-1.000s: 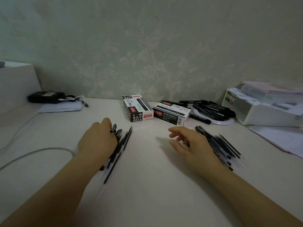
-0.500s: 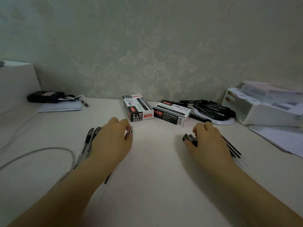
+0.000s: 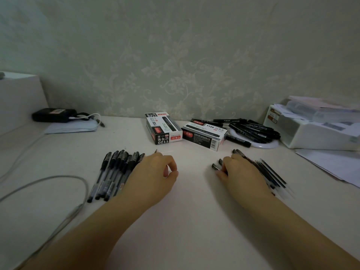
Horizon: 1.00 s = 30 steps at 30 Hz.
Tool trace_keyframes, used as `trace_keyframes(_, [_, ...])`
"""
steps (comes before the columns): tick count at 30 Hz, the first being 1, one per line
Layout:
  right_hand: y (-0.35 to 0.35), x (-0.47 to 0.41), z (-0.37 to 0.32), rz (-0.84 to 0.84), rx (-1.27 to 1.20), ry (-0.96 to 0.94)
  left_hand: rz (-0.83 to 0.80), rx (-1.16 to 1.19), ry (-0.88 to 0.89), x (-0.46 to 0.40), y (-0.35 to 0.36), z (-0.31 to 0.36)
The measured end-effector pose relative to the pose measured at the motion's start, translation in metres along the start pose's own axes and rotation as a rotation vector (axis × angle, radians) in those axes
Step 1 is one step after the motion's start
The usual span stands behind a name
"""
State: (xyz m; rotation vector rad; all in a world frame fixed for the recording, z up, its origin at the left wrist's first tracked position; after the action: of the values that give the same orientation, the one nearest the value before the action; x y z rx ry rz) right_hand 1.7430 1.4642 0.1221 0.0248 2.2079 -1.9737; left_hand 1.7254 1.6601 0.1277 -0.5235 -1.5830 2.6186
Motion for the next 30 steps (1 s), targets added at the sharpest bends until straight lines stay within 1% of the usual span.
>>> trace_keyframes(4, [0.005,-0.002,-0.003,-0.027,0.062,-0.006,-0.007,0.045,0.014,-0.001,0.001,0.002])
trace_keyframes(5, [0.004,-0.002,-0.002,-0.017,0.049,-0.009,-0.015,0.076,0.019,-0.001,0.003,0.003])
trace_keyframes(6, [0.003,-0.002,0.0,0.003,-0.014,-0.007,-0.025,0.12,0.024,-0.001,0.005,0.004])
trace_keyframes(7, [0.0,-0.003,0.004,0.024,-0.144,0.006,-0.037,0.173,0.027,-0.001,0.008,0.005])
trace_keyframes(10, [0.001,-0.005,0.018,0.05,-0.729,0.079,-0.077,0.356,0.012,-0.002,0.016,0.006])
trace_keyframes(14, [0.024,-0.003,0.001,-0.1,-1.334,0.089,-0.143,0.59,0.006,-0.002,0.028,0.012])
trace_keyframes(16, [0.033,0.0,-0.014,-0.203,-1.598,0.073,-0.176,0.598,0.012,-0.001,0.03,0.015])
trace_keyframes(17, [0.035,0.002,-0.022,-0.252,-1.681,0.051,-0.186,0.573,0.023,0.0,0.03,0.017])
trace_keyframes(19, [0.036,0.004,-0.033,-0.304,-1.747,-0.015,-0.18,0.486,0.06,0.001,0.025,0.021])
trace_keyframes(22, [0.035,0.006,-0.041,-0.329,-1.736,-0.104,-0.164,0.386,0.113,0.003,0.019,0.026])
trace_keyframes(24, [0.033,0.006,-0.041,-0.33,-1.665,-0.132,-0.155,0.375,0.141,0.003,0.018,0.029])
trace_keyframes(27, [0.03,0.003,-0.032,-0.252,-1.491,-0.109,-0.141,0.284,0.197,0.001,0.016,0.033])
trace_keyframes(30, [0.028,0.0,-0.025,-0.206,-1.422,-0.109,-0.161,0.194,0.217,0.0,0.022,0.033])
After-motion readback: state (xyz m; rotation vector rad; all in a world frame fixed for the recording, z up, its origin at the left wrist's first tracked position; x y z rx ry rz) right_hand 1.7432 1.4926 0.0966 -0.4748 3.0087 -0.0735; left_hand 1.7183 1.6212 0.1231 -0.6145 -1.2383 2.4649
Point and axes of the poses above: each hand's wrist, its own x-axis away from the middle knuckle, its own y-axis out of the palm, z = x × y, the point moved 10 cm from there along -x, towards the middle knuckle, and after that the axes turned 7 degrees about -z, right-handed, at the moved point
